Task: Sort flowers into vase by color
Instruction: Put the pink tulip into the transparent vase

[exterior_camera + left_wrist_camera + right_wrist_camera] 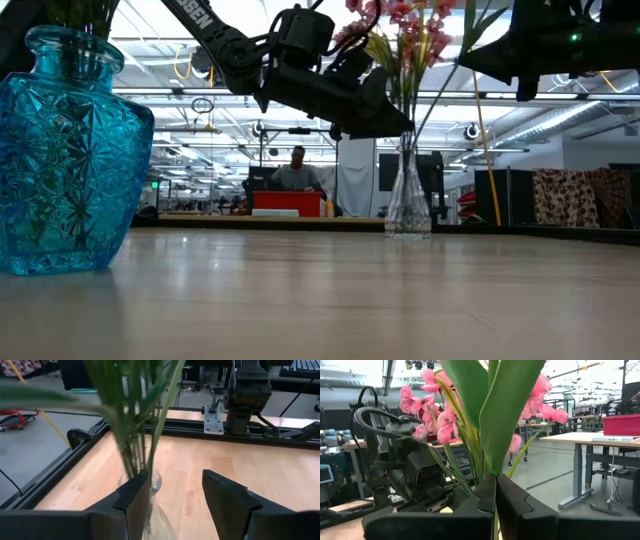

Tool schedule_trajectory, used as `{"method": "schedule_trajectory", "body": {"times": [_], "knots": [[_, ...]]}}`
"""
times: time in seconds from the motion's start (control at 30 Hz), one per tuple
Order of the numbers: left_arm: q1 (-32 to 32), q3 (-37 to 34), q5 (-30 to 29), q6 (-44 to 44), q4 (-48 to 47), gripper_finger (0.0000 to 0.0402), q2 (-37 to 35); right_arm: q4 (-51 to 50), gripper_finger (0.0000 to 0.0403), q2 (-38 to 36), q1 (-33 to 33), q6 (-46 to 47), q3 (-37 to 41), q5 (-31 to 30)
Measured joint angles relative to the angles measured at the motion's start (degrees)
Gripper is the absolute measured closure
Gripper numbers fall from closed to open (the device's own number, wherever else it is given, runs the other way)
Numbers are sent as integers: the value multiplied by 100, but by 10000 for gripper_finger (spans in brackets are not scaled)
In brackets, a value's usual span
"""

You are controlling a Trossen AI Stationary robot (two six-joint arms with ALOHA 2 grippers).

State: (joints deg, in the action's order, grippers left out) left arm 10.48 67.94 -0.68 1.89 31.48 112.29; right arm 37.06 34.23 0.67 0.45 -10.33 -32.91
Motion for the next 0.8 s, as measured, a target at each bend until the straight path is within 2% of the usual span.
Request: {"method": "schedule_trajectory", "body": {"times": [0.47, 0.57, 0.8], "knots": [[154, 2, -103, 2, -350, 215, 30, 320, 403, 60, 0, -169, -155, 9], [204, 9, 112, -11, -329, 215, 171, 300, 403, 66, 2, -241, -231, 24], [201, 9, 215, -199, 281, 215, 593, -15, 403, 291, 2, -245, -433, 24]]}}
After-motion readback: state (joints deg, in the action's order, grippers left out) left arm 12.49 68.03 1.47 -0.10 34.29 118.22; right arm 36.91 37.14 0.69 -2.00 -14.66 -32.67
